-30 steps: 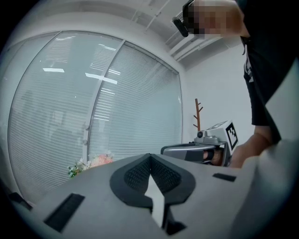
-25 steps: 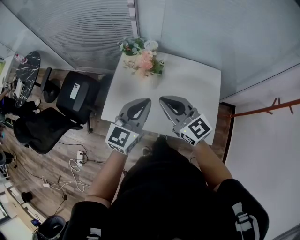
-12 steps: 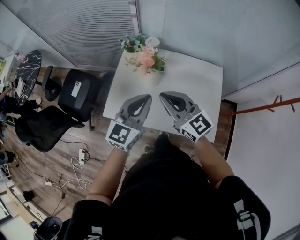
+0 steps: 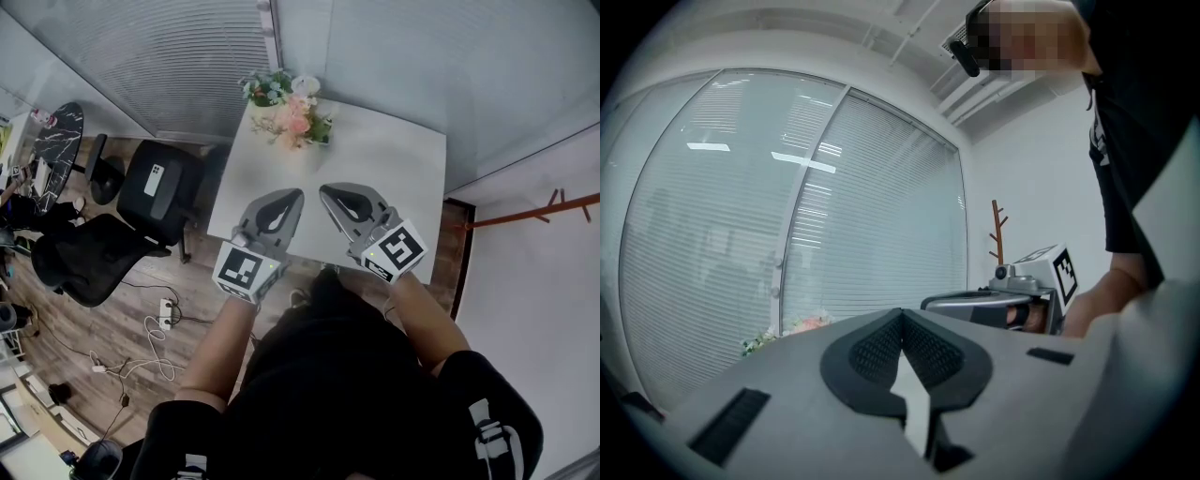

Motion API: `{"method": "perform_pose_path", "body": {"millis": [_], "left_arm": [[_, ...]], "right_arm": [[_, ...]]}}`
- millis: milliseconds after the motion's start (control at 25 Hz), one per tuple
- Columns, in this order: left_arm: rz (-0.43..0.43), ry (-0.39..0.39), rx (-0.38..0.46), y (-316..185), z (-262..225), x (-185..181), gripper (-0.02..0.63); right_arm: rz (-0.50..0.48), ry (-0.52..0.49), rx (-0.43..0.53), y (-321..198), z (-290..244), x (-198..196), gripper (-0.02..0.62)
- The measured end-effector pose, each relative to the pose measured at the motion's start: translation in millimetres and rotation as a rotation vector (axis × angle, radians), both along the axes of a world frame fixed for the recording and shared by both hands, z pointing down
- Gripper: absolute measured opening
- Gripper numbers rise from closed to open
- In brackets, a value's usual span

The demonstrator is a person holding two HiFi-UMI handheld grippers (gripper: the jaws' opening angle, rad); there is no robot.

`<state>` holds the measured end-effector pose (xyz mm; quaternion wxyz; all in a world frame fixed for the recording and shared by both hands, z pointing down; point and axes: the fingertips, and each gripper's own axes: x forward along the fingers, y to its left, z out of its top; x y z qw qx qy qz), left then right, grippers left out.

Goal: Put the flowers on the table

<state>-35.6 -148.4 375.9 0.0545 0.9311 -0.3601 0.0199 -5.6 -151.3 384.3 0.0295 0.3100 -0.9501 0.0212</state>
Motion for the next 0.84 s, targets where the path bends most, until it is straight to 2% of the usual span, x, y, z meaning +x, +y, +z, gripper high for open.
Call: {"method": "perform_pose_path", "body": {"millis": [840], "left_arm": [[0.001, -0.005, -0.004, -1.8, 4.5, 3.0, 0.012]], "right_arm": [[0.008, -0.001, -0.007, -1.0, 6.3, 2.8, 0.02]]}}
